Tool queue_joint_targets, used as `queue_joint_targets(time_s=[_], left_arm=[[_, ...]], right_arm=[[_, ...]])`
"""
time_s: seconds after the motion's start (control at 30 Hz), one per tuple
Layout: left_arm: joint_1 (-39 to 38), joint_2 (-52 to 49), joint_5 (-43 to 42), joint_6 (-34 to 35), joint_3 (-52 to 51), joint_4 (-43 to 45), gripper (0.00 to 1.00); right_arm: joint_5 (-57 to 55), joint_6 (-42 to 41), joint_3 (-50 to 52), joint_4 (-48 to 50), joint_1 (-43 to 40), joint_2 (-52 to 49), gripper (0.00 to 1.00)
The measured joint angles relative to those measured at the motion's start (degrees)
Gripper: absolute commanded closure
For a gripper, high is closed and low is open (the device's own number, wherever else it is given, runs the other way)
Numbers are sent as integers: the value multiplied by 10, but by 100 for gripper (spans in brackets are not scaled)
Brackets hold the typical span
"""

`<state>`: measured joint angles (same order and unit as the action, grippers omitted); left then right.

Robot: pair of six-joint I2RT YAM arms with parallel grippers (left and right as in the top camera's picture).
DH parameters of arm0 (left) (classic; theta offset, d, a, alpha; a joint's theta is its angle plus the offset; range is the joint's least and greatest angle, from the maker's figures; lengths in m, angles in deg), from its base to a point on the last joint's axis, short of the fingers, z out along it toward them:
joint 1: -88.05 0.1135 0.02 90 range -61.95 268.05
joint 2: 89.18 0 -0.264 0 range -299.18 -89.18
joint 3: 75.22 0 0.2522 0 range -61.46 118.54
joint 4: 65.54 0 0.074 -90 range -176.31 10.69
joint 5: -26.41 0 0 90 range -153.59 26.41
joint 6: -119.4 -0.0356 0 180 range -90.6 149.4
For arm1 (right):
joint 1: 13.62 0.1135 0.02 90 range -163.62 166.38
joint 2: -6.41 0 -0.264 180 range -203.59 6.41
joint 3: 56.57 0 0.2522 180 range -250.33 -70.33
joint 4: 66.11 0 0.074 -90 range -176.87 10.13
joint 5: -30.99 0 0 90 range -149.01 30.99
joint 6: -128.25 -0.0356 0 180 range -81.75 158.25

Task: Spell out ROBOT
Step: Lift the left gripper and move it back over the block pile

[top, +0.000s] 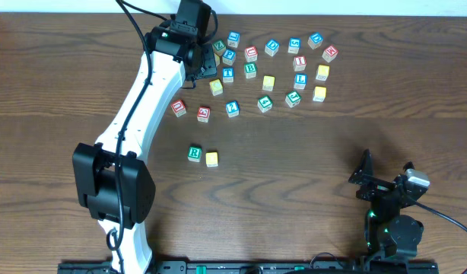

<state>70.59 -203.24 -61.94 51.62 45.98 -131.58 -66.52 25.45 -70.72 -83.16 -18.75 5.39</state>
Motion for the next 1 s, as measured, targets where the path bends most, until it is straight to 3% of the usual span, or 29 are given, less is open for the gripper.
queue_joint_targets(time_s=[1.0], left_arm=[[-6,0,0,0,0,30,47]], right_arm=[[0,0,0,0,0,0,1]])
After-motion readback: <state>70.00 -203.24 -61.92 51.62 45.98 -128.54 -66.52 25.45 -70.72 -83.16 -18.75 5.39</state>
